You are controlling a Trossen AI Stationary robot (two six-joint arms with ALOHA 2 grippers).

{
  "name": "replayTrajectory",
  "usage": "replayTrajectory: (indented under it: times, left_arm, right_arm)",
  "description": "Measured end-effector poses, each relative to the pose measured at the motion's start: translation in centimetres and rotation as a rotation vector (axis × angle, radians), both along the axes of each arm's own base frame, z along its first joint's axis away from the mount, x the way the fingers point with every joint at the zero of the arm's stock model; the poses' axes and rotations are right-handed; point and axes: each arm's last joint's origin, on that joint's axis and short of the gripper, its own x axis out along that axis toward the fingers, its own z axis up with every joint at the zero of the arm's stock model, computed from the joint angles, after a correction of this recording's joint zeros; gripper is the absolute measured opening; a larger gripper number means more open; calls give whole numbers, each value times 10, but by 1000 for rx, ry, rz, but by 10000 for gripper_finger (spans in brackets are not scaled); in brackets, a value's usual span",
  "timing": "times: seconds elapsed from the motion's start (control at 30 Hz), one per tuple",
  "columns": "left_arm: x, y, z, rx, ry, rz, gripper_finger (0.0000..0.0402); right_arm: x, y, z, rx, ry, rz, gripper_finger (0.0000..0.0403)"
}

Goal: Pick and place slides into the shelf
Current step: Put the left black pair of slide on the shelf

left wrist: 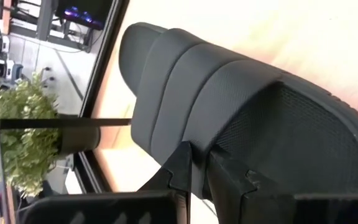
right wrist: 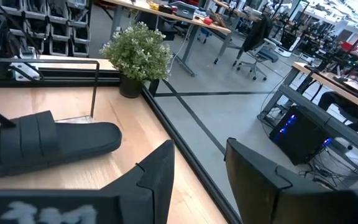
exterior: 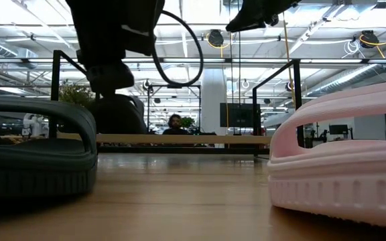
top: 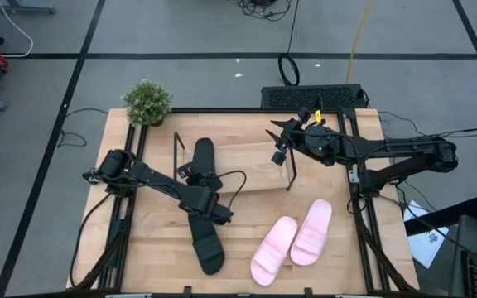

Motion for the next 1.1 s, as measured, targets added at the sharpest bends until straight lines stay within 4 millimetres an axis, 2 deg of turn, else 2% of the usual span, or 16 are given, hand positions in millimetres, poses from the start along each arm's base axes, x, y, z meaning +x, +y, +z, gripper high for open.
replayTrajectory:
  times: [0.17, 0.47, 0.87, 1.1]
  left_arm:
    - [0, 0, -1, -17, 9, -2, 38]
    - [1, -1, -2, -46, 1, 6, 45]
    - [5, 5, -3, -78, -28, 53, 144]
    - [4, 3, -3, -79, -25, 44, 174]
  right_arm:
    - [1, 2, 0, 21, -2, 71, 135]
    - [1, 2, 0, 23, -4, 70, 135]
    - [1, 2, 0, 23, -4, 69, 137]
    - [1, 2, 0, 22, -4, 68, 150]
